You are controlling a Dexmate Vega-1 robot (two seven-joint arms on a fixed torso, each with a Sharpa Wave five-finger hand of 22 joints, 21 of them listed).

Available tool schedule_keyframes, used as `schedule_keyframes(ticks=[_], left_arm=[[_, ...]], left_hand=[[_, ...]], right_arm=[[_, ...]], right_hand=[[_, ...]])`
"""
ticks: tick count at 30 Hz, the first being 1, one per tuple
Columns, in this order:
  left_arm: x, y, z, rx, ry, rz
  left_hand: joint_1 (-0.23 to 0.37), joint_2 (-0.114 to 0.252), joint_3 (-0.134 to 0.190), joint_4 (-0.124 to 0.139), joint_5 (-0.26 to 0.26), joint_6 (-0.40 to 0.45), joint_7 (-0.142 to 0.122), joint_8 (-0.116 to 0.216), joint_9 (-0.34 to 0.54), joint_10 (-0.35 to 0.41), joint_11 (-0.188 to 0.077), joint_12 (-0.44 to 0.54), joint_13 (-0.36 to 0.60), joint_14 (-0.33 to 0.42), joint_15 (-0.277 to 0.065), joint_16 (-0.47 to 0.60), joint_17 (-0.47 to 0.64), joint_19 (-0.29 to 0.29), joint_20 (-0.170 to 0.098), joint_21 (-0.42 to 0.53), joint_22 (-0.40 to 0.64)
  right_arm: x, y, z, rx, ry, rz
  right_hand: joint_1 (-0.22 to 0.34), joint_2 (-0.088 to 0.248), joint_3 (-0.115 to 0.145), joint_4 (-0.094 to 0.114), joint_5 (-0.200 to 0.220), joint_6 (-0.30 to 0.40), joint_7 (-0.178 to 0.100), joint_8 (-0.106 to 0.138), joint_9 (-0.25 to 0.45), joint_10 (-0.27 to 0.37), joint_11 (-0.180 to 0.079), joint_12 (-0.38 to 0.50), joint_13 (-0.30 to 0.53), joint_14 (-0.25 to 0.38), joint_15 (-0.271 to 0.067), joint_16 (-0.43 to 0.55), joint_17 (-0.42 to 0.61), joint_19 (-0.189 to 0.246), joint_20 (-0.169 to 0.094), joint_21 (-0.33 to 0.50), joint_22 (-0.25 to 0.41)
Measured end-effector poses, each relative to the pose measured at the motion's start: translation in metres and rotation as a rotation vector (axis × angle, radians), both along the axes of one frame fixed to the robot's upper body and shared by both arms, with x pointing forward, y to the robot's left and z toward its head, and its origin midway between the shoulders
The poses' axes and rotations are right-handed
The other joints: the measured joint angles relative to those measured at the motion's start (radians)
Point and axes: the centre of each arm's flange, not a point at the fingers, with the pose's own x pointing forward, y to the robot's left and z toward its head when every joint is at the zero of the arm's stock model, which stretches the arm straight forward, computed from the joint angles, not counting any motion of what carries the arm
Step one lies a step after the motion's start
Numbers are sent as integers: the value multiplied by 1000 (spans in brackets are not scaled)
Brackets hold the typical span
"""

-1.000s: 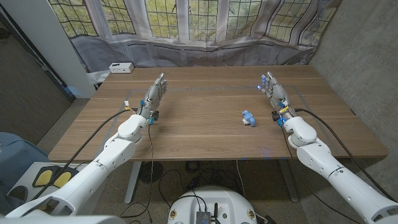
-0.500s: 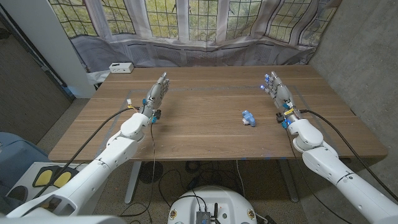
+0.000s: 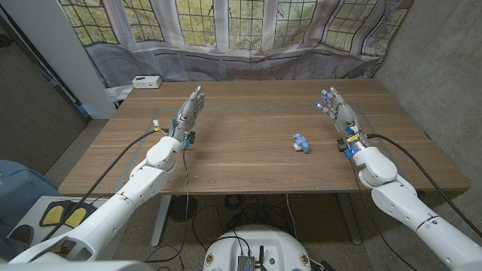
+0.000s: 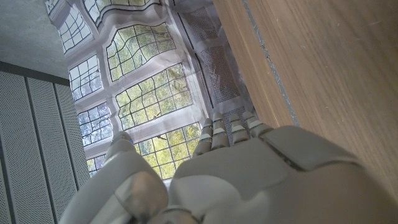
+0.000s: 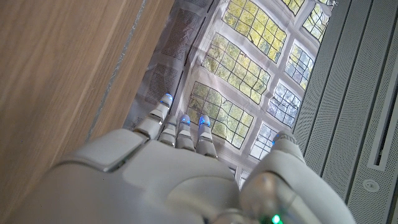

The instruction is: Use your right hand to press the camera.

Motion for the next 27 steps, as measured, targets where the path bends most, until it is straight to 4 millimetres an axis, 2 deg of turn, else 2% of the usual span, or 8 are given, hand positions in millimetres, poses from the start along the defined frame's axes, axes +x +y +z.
schedule_keyframes(ticks=[19,24,27], left_arm=[[-5,0,1,0,-23,-8],[-6,0,1,2,-27,-7],[-6,1,1,2,-28,-6]], left_hand=[[5,5,4,-4,0,12,1,0,0,22,4,0,0,20,-2,0,0,4,-1,0,0],[5,5,4,-4,0,24,-1,0,0,29,-4,0,0,30,-2,0,0,12,6,0,0],[5,5,4,-4,0,30,5,0,0,34,2,0,0,30,-2,0,0,17,11,0,0]], right_arm=[[-26,4,-7,-41,-44,-17],[-32,5,-10,-47,-54,-19],[-35,5,-10,-53,-61,-26]], right_hand=[[0,0,0,0,0,5,-5,0,0,5,-5,0,0,3,3,6,-5,4,4,0,0],[4,4,0,0,0,13,-6,0,0,6,-6,0,0,7,0,6,-5,3,4,0,0],[5,5,0,0,0,18,-6,0,0,9,-9,0,0,9,-2,6,-5,9,1,3,0]])
